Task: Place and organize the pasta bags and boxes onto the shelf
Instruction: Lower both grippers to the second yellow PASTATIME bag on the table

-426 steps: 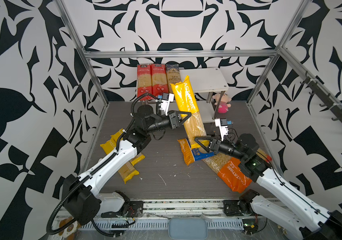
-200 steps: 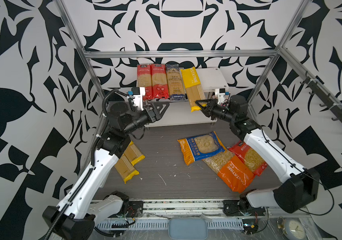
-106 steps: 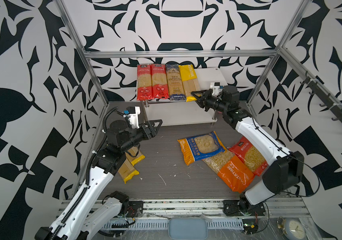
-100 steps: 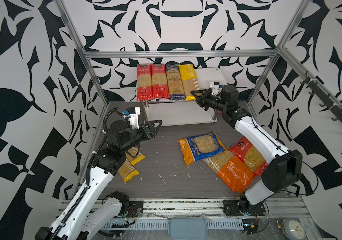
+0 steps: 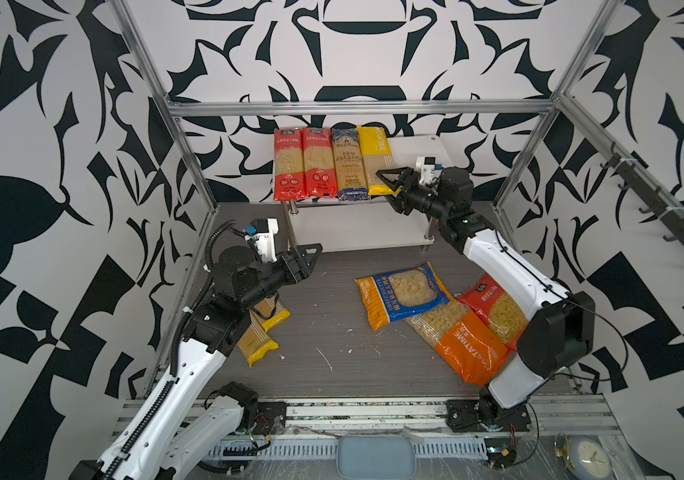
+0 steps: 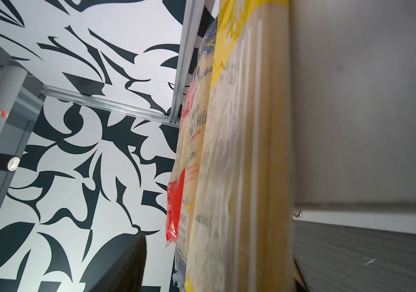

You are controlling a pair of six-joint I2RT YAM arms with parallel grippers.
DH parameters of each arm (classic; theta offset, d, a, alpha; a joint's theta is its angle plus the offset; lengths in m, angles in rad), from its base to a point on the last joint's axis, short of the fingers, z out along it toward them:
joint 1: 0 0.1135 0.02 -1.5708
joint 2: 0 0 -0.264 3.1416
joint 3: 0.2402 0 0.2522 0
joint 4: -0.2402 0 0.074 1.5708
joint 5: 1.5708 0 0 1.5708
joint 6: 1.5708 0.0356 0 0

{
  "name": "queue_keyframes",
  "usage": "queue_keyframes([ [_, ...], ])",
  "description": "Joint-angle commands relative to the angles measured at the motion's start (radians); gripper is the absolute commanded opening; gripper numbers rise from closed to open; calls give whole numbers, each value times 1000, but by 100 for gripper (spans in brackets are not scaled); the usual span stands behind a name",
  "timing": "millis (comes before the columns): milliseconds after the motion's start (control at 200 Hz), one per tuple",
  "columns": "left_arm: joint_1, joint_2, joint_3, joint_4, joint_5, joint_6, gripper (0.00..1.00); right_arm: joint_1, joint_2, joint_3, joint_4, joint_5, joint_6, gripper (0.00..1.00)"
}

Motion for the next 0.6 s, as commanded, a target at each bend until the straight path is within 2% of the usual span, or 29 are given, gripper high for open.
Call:
queue_keyframes([
  [0,4,-13,-31,-8,-7,9,70,7,-97,-47,79,-48,-36,70],
  [175,15,-52,-83,-41,-40,17,71,8,-204,-234,84,-37,-58,77],
  [375,28,-88,-153,-58,-51,-5,71,54,-281,-353,56,-11,-129,77],
  [470,31,-104,-175,-108,-103,21,71,167,-295,-376,5,62,-244,72],
  [595,55,-126,-228,-211,-234,50,71,393,-261,-391,-84,268,-430,69],
])
